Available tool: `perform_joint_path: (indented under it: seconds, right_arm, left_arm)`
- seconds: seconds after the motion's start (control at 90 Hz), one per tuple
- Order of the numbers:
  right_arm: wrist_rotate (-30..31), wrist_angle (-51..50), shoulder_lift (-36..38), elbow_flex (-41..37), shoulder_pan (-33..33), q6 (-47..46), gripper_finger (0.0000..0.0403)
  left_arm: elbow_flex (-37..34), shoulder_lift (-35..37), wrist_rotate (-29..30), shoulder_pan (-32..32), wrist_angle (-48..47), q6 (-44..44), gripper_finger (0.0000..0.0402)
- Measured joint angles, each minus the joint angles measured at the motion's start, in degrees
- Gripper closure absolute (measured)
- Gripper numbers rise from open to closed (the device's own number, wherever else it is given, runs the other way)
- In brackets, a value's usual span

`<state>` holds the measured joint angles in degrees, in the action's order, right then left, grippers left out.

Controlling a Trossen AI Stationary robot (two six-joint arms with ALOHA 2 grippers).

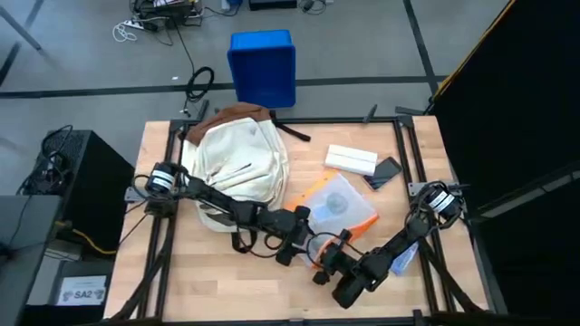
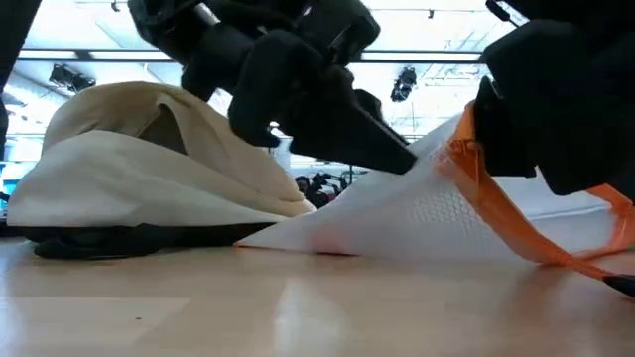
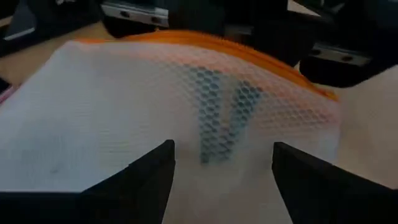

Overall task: Unpack backpack
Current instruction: Remove the black earphone from the zip bag

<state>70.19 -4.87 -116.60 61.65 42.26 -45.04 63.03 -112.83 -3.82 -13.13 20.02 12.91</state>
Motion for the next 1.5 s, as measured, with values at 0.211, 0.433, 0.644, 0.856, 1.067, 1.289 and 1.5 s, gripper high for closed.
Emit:
perform_joint_path:
  seconds: [0.211, 0.433, 0.644, 0.856, 1.067, 1.289, 1.5]
  right_arm:
    - [-1.5, 2.0, 0.0, -0.1, 0.0, 4.8, 0.0403]
    - [-3.5, 1.8, 0.0, -0.1, 1.1, 6.3, 0.0403]
    - [-4.4, 0.7, 0.0, -0.1, 2.8, 5.5, 0.0403]
    - [-8.1, -5.6, 1.4, 0.1, 5.6, -3.2, 0.0402]
    - [-9.4, -22.8, 2.7, 0.1, 7.5, -19.9, 0.0402]
    - [-14.0, -40.5, 2.8, 0.3, 7.4, -36.5, 0.0402]
    - [-11.6, -53.7, 2.8, 3.4, 7.0, -42.4, 0.0402]
  left_arm:
    - [6.3, -3.7, 0.0, 0.0, -6.9, 1.3, 0.0191]
    - [8.7, -3.8, 1.5, -0.1, -13.0, 2.0, 0.0347]
    - [10.3, -3.8, 5.5, -0.6, -17.4, 1.5, 0.0399]
    - [11.1, -0.4, 13.7, -1.8, -23.7, -1.8, 0.0401]
    - [11.2, 1.4, 14.8, -3.6, -26.5, -4.7, 0.0401]
    - [11.2, 2.0, 16.2, -6.2, -29.5, -9.4, 0.0401]
    - [11.2, 2.0, 16.3, -8.7, -29.7, -13.7, 0.0401]
